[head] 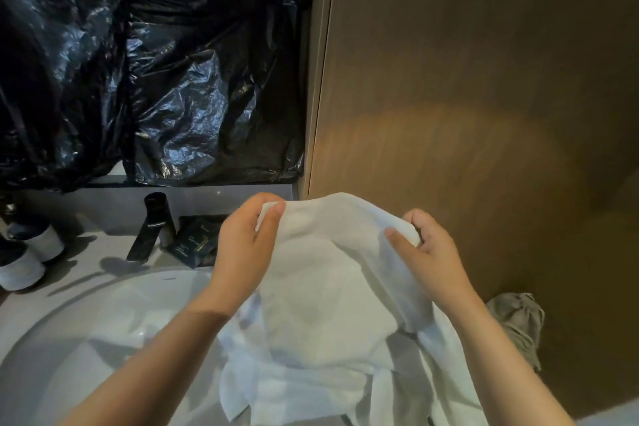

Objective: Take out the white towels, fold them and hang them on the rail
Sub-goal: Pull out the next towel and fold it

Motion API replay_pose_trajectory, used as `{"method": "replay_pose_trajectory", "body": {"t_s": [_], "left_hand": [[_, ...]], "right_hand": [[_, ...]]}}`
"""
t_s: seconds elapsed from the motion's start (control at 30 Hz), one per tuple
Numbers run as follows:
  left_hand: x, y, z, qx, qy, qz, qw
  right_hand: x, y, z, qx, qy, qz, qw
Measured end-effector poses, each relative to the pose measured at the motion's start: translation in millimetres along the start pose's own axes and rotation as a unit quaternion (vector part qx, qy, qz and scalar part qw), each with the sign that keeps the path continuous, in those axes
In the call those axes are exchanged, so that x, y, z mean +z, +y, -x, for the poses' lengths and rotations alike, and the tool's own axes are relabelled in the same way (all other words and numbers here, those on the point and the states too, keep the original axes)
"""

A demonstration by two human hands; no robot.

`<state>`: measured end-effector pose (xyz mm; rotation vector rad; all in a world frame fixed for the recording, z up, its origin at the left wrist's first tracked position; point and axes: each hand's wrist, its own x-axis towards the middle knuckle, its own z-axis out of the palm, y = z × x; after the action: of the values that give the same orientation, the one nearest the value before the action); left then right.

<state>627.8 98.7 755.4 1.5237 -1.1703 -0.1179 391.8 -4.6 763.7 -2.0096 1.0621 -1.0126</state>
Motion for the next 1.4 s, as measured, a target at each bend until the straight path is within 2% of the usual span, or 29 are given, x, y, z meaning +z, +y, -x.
{"method": "replay_pose_trajectory", "body": {"t_s": [0.27,0.4,0.47,0.53,0.63,0.73,1.03,1.27,1.4], "left_hand": [[-29.8,33.6,-89.7,0.05,0.054,-0.032,0.997],[-41.7,54.1,-129.7,0.064,0.127,-0.052,0.989],[-52.0,61.9,-145.3,0.057,0.174,-0.038,0.982],[-59.2,65.3,-152.1,0.059,0.186,-0.04,0.98],[-58.2,65.5,-147.1,0.078,0.156,-0.062,0.983],[-55.2,65.2,-144.4,0.081,0.159,-0.074,0.981],[-56.7,74.4,-141.6,0.072,0.16,-0.064,0.982],[-36.4,114.0,-122.2,0.095,0.08,0.025,0.992],[-30.5,126.0,-118.5,0.136,-0.02,0.046,0.989]], "right_hand": [[-58.0,-45.7,-59.4,-0.109,0.034,0.086,0.99],[-79.5,-71.1,-89.5,-0.122,0.081,0.133,0.98],[-91.2,-69.7,-92.9,-0.113,0.102,0.127,0.98],[-98.4,-65.2,-91.9,-0.099,0.119,0.113,0.981],[-99.0,-68.2,-95.5,-0.104,0.134,0.081,0.982],[-95.5,-81.6,-103.8,-0.145,0.151,0.059,0.976],[-93.2,-99.4,-116.2,-0.171,0.211,0.096,0.957],[-76.0,-138.9,-108.8,-0.232,0.105,0.028,0.967],[-69.3,-158.5,-100.1,-0.256,0.032,-0.026,0.966]]}}
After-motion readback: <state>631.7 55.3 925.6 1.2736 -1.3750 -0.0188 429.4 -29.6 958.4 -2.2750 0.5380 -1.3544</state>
